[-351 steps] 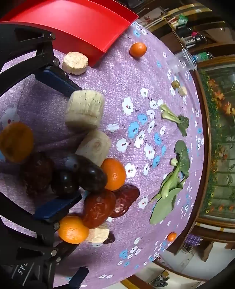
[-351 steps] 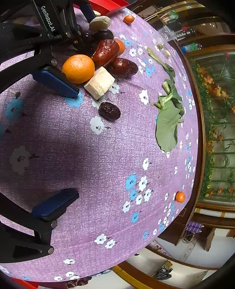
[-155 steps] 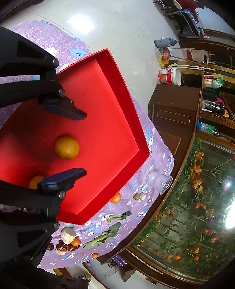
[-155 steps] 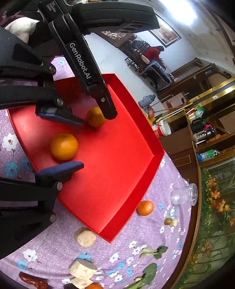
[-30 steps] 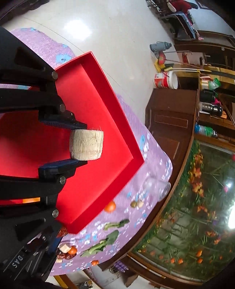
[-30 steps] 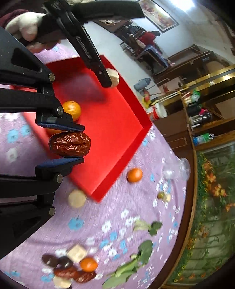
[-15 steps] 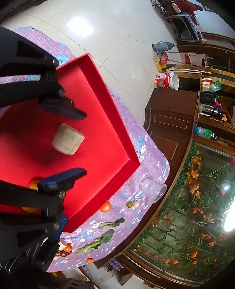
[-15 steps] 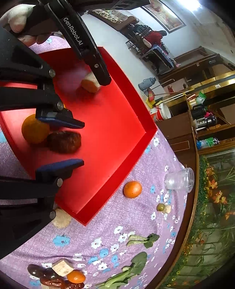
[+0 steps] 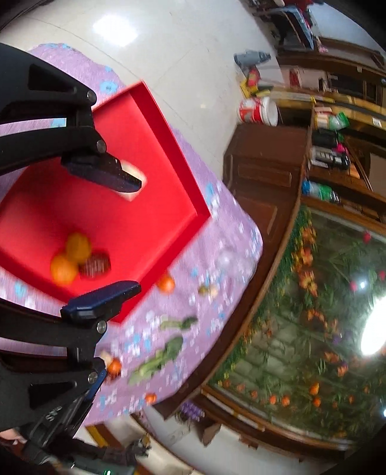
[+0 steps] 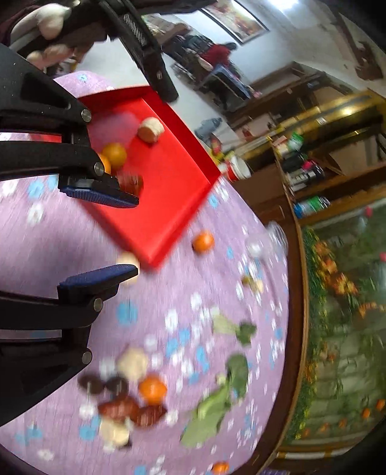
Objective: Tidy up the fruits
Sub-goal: 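Move both held items over the red tray and open both grippers, then grasp a mandarin orange with the left gripper while the right grasps a red date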
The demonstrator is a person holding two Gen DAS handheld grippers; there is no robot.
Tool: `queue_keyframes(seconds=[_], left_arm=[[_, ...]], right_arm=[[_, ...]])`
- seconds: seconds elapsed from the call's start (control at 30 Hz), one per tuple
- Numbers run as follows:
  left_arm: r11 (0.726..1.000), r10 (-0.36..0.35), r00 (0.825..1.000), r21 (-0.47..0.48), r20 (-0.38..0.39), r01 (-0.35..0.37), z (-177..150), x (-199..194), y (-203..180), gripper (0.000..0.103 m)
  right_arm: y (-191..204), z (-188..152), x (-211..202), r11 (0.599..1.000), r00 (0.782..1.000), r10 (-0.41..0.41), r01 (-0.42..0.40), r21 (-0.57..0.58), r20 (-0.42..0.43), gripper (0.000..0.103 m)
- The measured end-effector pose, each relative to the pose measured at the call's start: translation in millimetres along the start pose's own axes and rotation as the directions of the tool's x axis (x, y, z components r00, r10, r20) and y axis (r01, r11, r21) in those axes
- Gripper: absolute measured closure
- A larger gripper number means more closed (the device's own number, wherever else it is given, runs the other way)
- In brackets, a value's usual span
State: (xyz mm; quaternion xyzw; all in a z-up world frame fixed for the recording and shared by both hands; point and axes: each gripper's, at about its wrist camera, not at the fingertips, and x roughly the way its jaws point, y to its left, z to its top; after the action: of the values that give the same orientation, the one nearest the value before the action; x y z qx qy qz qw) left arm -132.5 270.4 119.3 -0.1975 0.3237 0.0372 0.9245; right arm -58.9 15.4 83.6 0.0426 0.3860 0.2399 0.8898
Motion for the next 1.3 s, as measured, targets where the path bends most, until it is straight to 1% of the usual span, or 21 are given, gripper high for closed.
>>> queue_keyframes(seconds=[0.1, 0.17, 0.23, 0.3, 0.4, 0.43, 0.47, 0.5, 0.57, 0.6, 0.67, 0.7, 0.73, 0.77, 0.8, 0.83, 0.93, 1.07, 1.2, 1.23, 1.3], left_arm=[[0.996, -0.061, 0.997, 0.068, 0.041, 0.058, 12.9, -22.9, -29.1, 0.041], [0.987, -0.096, 0.994, 0.137, 0.061, 0.087, 25.9, -37.3, -51.8, 0.032], [0.975, -0.117, 0.990, 0.198, 0.084, 0.099, 41.4, -47.6, -71.9, 0.030], [0.967, -0.123, 0.988, 0.235, 0.095, 0.098, 56.8, -52.6, -86.6, 0.030], [0.952, -0.128, 0.987, 0.291, 0.100, 0.094, 83.6, -45.8, -108.6, 0.026], [0.951, -0.123, 0.988, 0.297, 0.097, 0.089, 90.1, -40.2, -113.2, 0.025], [0.951, -0.121, 0.988, 0.298, 0.092, 0.088, 96.8, -31.1, -117.2, 0.024], [0.951, -0.123, 0.989, 0.293, 0.078, 0.095, 100.9, -18.7, -119.3, 0.024], [0.954, -0.128, 0.992, 0.273, 0.008, 0.121, 100.3, 13.1, -119.9, 0.024], [0.957, -0.125, 0.991, 0.260, -0.038, 0.130, 96.6, 33.2, -119.4, 0.024], [0.960, -0.112, 0.985, 0.240, -0.130, 0.141, 86.7, 72.2, -120.7, 0.024], [0.961, -0.102, 0.978, 0.238, -0.180, 0.144, 80.5, 93.7, -121.2, 0.024], [0.960, -0.095, 0.973, 0.238, -0.210, 0.145, 73.5, 106.4, -120.8, 0.025], [0.961, -0.078, 0.964, 0.239, -0.253, 0.140, 66.7, 129.2, -121.4, 0.026], [0.962, -0.063, 0.959, 0.238, -0.275, 0.131, 61.8, 143.2, -120.2, 0.029], [0.965, -0.043, 0.952, 0.233, -0.302, 0.117, 57.7, 160.7, -118.6, 0.034], [0.970, -0.003, 0.940, 0.226, -0.342, 0.086, 49.7, 192.0, -111.2, 0.035], [0.961, 0.082, 0.927, 0.277, -0.366, 0.024, 41.4, 218.6, -107.0, 0.035], [0.951, 0.122, 0.908, 0.308, -0.400, 0.008, 34.9, 237.3, -102.3, 0.035], [0.941, 0.143, 0.913, 0.339, -0.382, -0.005, 33.1, 236.3, -105.2, 0.035], [0.930, 0.148, 0.914, 0.368, -0.378, 0.001, 29.9, 236.9, -108.9, 0.043]], right_arm=[[-31.9, 16.9, -40.4, 0.997, 0.994, -0.075, 0.074, 0.015, 0.074, 0.060], [-51.1, 34.3, -72.8, 0.992, 0.982, -0.129, 0.127, 0.023, 0.141, 0.060], [-70.2, 56.5, -109.4, 0.983, 0.959, -0.181, 0.175, 0.049, 0.216, 0.060], [-86.3, 81.1, -145.2, 0.977, 0.935, -0.214, 0.200, 0.079, 0.283, 0.060], [-102.2, 110.4, -180.6, 0.964, 0.897, -0.266, 0.249, 0.094, 0.353, 0.059], [-107.0, 114.9, -185.4, 0.959, 0.888, -0.282, 0.264, 0.101, 0.362, 0.056], [-111.4, 115.3, -186.0, 0.958, 0.887, -0.287, 0.266, 0.108, 0.361, 0.049], [-117.5, 112.6, -181.0, 0.959, 0.893, -0.282, 0.257, 0.118, 0.351, 0.046], [-127.5, 101.8, -160.4, 0.967, 0.922, -0.248, 0.219, 0.126, 0.299, 0.046], [-133.1, 91.3, -137.8, 0.972, 0.943, -0.225, 0.199, 0.126, 0.244, 0.046], [-141.9, 75.9, -108.6, 0.975, 0.964, -0.203, 0.183, 0.123, 0.171, 0.046], [-146.1, 66.2, -87.8, 0.978, 0.974, -0.186, 0.170, 0.124, 0.126, 0.046], [-150.6, 57.2, -68.3, 0.979, 0.982, -0.168, 0.156, 0.133, 0.087, 0.046], [-154.0, 51.6, -56.6, 0.979, 0.985, -0.158, 0.148, 0.139, 0.064, 0.047], [-159.9, 42.8, -43.1, 0.979, 0.989, -0.145, 0.139, 0.147, 0.035, 0.049], [-165.3, 38.7, -31.9, 0.980, 0.991, -0.135, 0.131, 0.152, 0.013, 0.050], [-179.7, 31.7, -5.0, 0.979, 0.992, -0.120, 0.124, 0.160, -0.034, 0.050], [-187.5, 31.7, 18.0, 0.981, 0.990, -0.123, 0.132, 0.143, -0.076, 0.050], [-189.5, 25.8, 33.9, 0.982, 0.987, -0.118, 0.132, 0.133, -0.113, 0.050], [-190.0, 25.3, 35.8, 0.982, 0.986, -0.116, 0.131, 0.133, -0.118, 0.050], [-191.0, 23.7, 41.1, 0.982, 0.985, -0.114, 0.132, 0.133, -0.131, 0.050]])
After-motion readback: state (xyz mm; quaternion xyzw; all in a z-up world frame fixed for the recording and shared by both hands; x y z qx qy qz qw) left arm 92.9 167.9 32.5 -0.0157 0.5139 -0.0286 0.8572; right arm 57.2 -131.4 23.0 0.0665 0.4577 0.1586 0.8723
